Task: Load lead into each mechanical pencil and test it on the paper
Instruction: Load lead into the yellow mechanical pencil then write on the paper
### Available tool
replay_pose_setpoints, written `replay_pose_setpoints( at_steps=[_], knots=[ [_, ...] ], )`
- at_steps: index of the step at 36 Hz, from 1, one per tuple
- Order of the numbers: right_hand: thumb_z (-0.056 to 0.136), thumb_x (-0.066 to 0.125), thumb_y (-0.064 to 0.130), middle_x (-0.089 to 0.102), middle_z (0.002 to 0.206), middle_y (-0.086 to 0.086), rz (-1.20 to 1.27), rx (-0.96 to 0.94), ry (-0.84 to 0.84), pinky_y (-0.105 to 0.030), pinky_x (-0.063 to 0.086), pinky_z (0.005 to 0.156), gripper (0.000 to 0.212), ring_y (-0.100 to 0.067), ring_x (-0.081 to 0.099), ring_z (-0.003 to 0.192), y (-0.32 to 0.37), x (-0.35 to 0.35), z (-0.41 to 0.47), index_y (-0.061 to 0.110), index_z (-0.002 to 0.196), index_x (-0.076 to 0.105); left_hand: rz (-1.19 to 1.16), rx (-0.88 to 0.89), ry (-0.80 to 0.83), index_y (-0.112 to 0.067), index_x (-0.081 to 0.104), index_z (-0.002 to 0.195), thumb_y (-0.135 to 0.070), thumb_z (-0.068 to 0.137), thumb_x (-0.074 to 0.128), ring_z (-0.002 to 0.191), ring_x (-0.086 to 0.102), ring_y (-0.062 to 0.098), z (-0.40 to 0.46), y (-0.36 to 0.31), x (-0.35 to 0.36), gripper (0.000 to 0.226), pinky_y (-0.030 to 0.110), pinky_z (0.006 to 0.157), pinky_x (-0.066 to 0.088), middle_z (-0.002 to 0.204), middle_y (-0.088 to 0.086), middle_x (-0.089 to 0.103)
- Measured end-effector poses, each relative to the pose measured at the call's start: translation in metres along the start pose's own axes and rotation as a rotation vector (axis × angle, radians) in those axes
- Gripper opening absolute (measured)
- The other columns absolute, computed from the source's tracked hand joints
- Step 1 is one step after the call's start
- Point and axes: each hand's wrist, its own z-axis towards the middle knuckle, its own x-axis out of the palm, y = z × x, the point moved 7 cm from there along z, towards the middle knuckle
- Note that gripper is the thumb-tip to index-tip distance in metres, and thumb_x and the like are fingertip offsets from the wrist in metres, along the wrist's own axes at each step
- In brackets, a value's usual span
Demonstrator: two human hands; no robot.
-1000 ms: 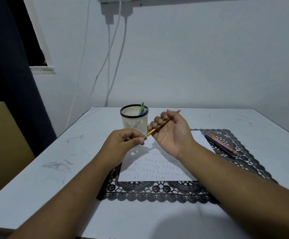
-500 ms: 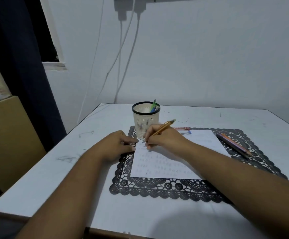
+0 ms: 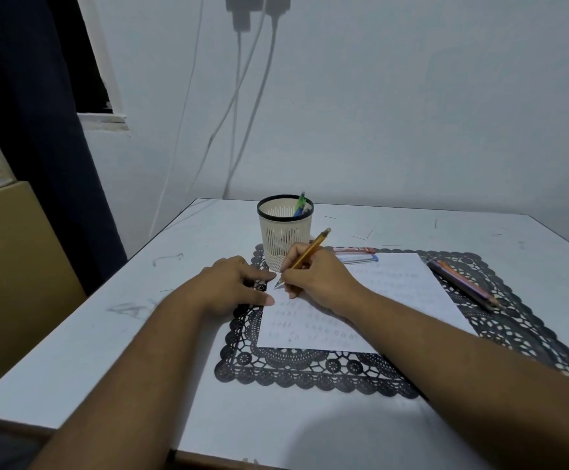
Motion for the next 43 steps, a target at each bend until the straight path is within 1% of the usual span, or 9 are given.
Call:
replay_pose_setpoints(
  at_steps=[1,5,9,15,22,29,36,40,43],
  knots=[
    [0.090,0.064,-0.012,0.061,0.071,-0.018,-0.004,-0.003,-0.004,-0.039,0.054,0.063,0.012,-0.031,0.059,0.069,0.000,0.000,0.000,0.000,0.087,0.064,0.002,-0.002,-0.003,-0.059,0.067,0.121,-0.075,0.054,0.078,0.108,0.055,0.015,0.000,-0.001,0.000,0.070,0.040,0.105,0.045,0.105,-0.014,0.052],
    [0.090,0.065,-0.011,0.060,0.069,-0.016,0.017,-0.005,-0.037,-0.040,0.054,0.062,0.019,-0.032,0.057,0.067,-0.001,-0.005,0.001,0.006,0.081,0.064,-0.016,-0.012,-0.011,-0.056,0.068,0.122,-0.086,0.038,0.068,0.106,0.057,0.015,0.000,0.000,0.001,0.089,0.041,0.104,0.046,0.103,-0.013,0.052],
    [0.090,0.065,-0.009,0.061,0.072,-0.018,0.014,-0.001,-0.032,-0.044,0.056,0.067,0.017,-0.035,0.059,0.069,-0.001,-0.012,0.001,0.006,0.083,0.063,0.023,-0.008,-0.006,-0.057,0.066,0.125,-0.086,0.042,0.067,0.106,0.055,0.018,0.001,0.000,0.001,0.089,0.043,0.104,0.045,0.103,-0.011,0.051],
    [0.091,0.065,-0.009,0.062,0.076,-0.019,-0.031,-0.007,-0.036,-0.042,0.057,0.068,0.010,-0.034,0.060,0.071,0.000,-0.010,0.000,0.000,0.089,0.063,0.073,-0.017,0.002,-0.059,0.062,0.129,-0.090,0.040,0.060,0.110,0.052,0.019,0.000,-0.001,0.002,0.095,0.043,0.106,0.042,0.104,-0.011,0.050],
    [0.091,0.064,-0.010,0.059,0.073,-0.018,-0.060,-0.006,-0.010,-0.033,0.054,0.060,0.013,-0.030,0.057,0.068,0.001,-0.007,-0.002,0.001,0.086,0.062,0.067,-0.024,-0.010,-0.060,0.063,0.126,-0.090,0.041,0.062,0.109,0.052,0.019,0.000,0.000,0.002,0.090,0.043,0.105,0.043,0.104,-0.011,0.051],
    [0.091,0.066,-0.007,0.062,0.075,-0.018,-0.076,-0.001,-0.055,-0.039,0.057,0.066,0.017,-0.032,0.061,0.069,-0.003,-0.011,0.003,0.007,0.082,0.063,0.072,-0.029,-0.007,-0.058,0.063,0.128,-0.084,0.050,0.068,0.107,0.053,0.019,-0.001,-0.002,0.002,0.083,0.042,0.102,0.044,0.105,-0.010,0.051],
    [0.092,0.066,-0.006,0.062,0.073,-0.016,-0.094,-0.012,-0.038,-0.033,0.056,0.061,0.013,-0.030,0.060,0.068,0.000,-0.010,0.000,0.003,0.084,0.063,0.056,-0.030,-0.010,-0.056,0.064,0.127,-0.081,0.049,0.069,0.109,0.053,0.018,-0.003,-0.004,0.001,0.083,0.042,0.105,0.044,0.106,-0.010,0.052],
    [0.092,0.065,-0.008,0.062,0.074,-0.018,-0.089,-0.022,-0.033,-0.033,0.054,0.060,0.010,-0.031,0.059,0.069,0.000,-0.008,-0.001,0.000,0.086,0.064,0.055,-0.027,-0.013,-0.057,0.065,0.126,-0.085,0.044,0.066,0.109,0.055,0.018,-0.002,-0.004,0.001,0.087,0.043,0.104,0.045,0.106,-0.010,0.052],
    [0.092,0.065,-0.007,0.062,0.073,-0.018,-0.103,-0.017,-0.064,-0.034,0.056,0.061,0.012,-0.031,0.060,0.067,0.000,-0.011,0.000,0.003,0.085,0.062,0.058,-0.024,-0.013,-0.056,0.065,0.127,-0.081,0.050,0.069,0.109,0.055,0.018,-0.002,-0.003,0.001,0.082,0.043,0.105,0.045,0.106,-0.011,0.052]
  ],
)
